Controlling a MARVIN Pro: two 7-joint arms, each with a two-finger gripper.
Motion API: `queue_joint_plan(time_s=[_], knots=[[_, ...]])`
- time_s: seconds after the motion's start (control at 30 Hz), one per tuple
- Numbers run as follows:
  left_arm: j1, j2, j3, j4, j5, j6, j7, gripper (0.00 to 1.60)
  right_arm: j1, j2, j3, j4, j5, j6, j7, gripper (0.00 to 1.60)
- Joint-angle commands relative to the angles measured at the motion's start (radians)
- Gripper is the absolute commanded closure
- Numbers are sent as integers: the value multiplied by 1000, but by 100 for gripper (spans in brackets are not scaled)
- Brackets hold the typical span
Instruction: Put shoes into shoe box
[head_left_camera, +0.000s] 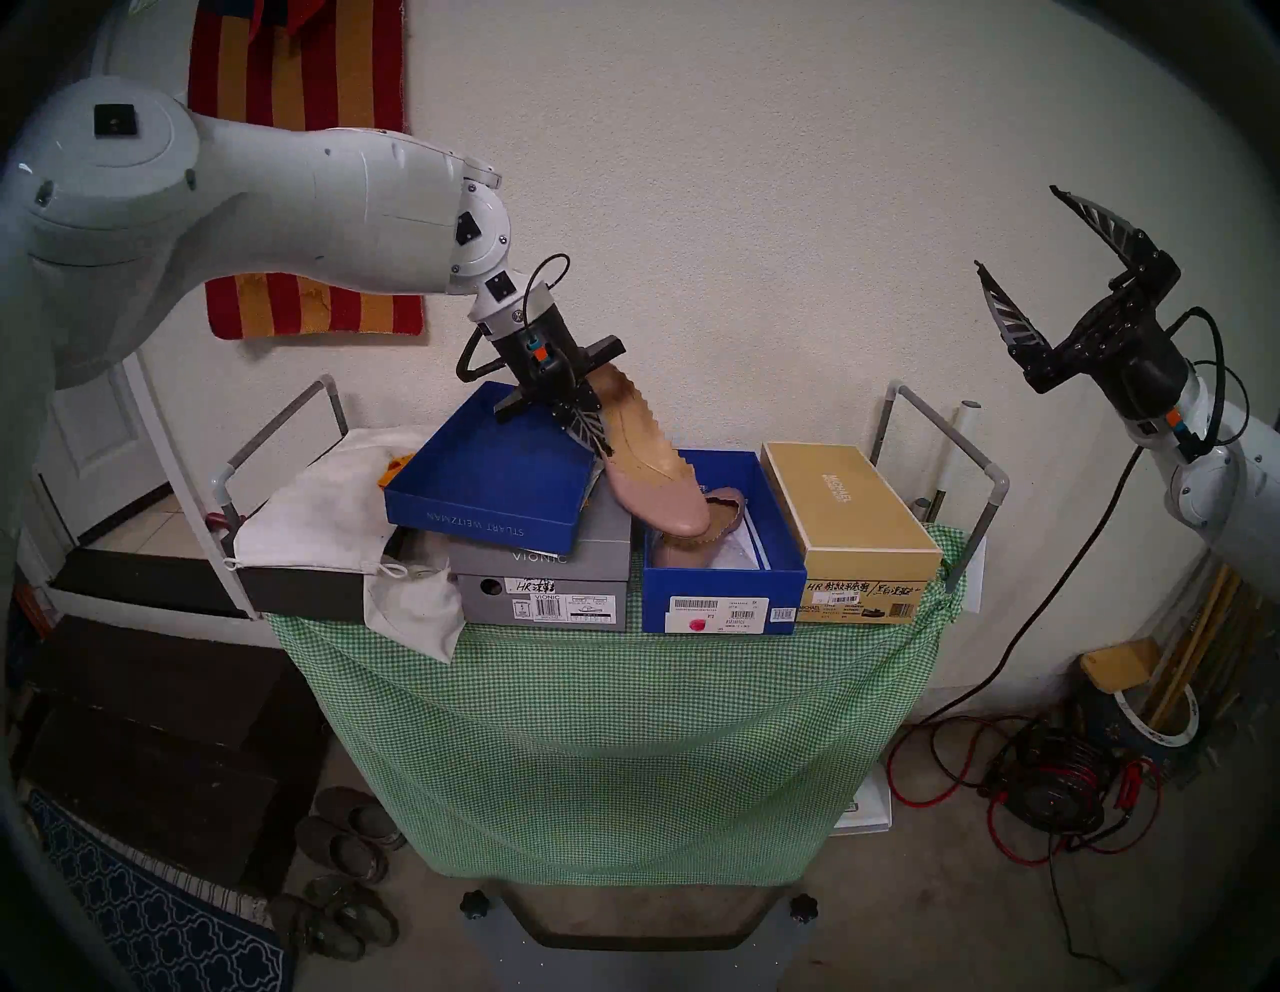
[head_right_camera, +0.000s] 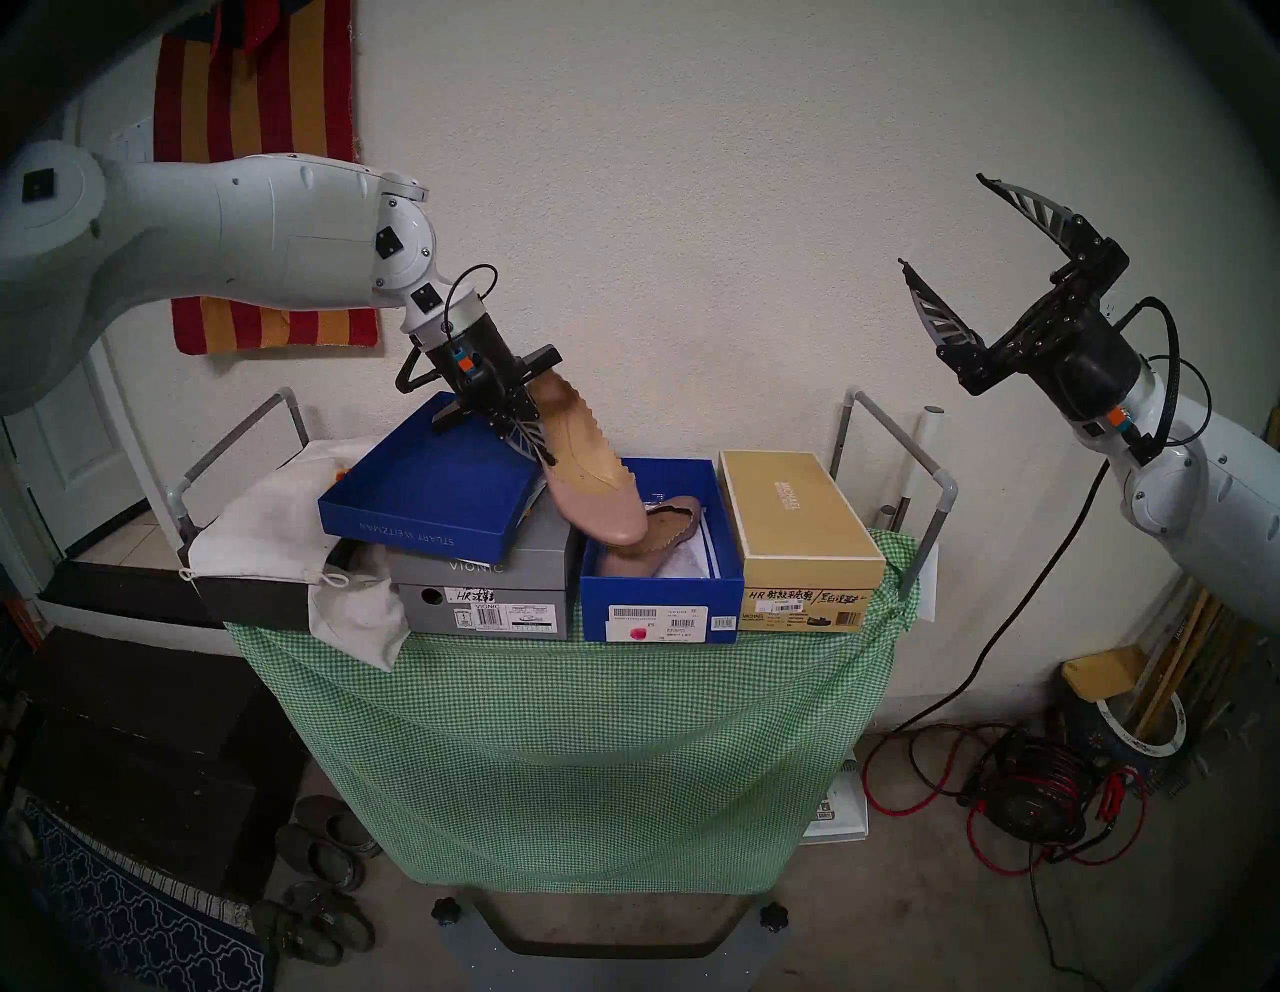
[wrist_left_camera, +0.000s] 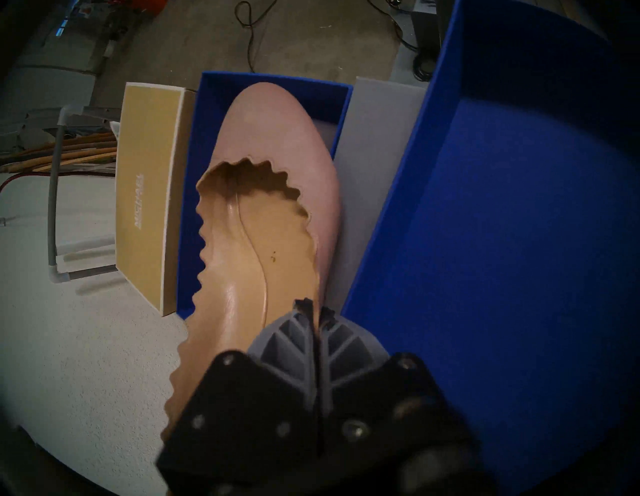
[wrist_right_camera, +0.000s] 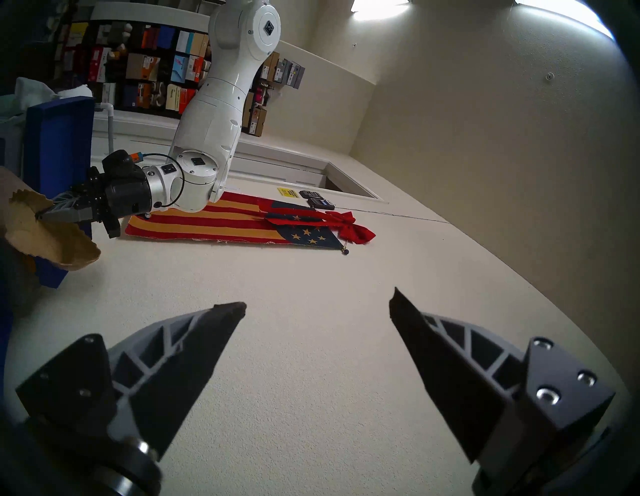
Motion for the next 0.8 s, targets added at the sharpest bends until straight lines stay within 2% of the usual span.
queue_joint_plan(time_s=[0.0, 0.47, 0.77], knots=[[9, -64, -14, 70, 72, 2, 34, 160, 1, -3, 8, 1, -9, 2, -80, 0], [63, -135, -35, 142, 225, 2, 109, 160, -10, -3, 23, 4, -41, 2, -93, 0], [44, -166, -74, 161, 273, 2, 155, 160, -17, -3, 31, 5, -53, 2, -98, 0]])
